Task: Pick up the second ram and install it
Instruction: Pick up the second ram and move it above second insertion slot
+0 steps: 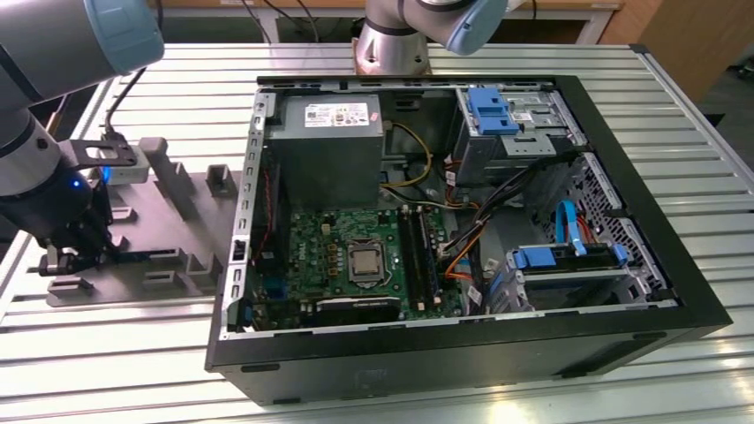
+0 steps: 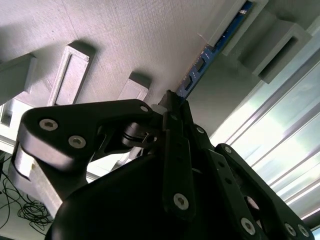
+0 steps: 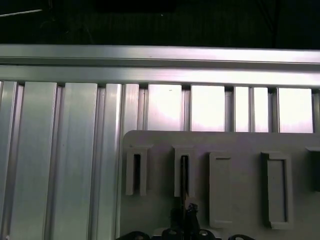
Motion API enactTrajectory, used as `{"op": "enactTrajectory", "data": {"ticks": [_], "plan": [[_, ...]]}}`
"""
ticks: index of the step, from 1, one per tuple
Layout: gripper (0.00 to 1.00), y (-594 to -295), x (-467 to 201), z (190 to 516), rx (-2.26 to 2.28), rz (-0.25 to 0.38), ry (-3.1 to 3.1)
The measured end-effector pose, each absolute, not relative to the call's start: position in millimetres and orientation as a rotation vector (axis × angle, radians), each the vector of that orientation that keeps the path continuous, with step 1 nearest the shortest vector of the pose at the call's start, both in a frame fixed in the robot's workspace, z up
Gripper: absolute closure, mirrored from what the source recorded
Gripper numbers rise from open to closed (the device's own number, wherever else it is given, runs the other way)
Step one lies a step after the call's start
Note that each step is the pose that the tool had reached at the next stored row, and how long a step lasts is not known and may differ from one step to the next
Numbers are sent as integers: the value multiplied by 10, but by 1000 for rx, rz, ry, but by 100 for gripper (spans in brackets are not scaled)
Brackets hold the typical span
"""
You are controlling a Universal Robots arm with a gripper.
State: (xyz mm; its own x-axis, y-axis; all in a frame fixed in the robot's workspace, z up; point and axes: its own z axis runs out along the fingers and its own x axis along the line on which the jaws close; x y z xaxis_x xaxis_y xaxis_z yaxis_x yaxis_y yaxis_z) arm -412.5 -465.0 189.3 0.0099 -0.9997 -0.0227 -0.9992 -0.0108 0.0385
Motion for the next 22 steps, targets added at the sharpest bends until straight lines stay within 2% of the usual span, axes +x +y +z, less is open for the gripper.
{"op": "enactTrajectory", "data": {"ticks": [22], "plan": [[86, -4652, -4127, 1891, 2180, -67, -2245]]}}
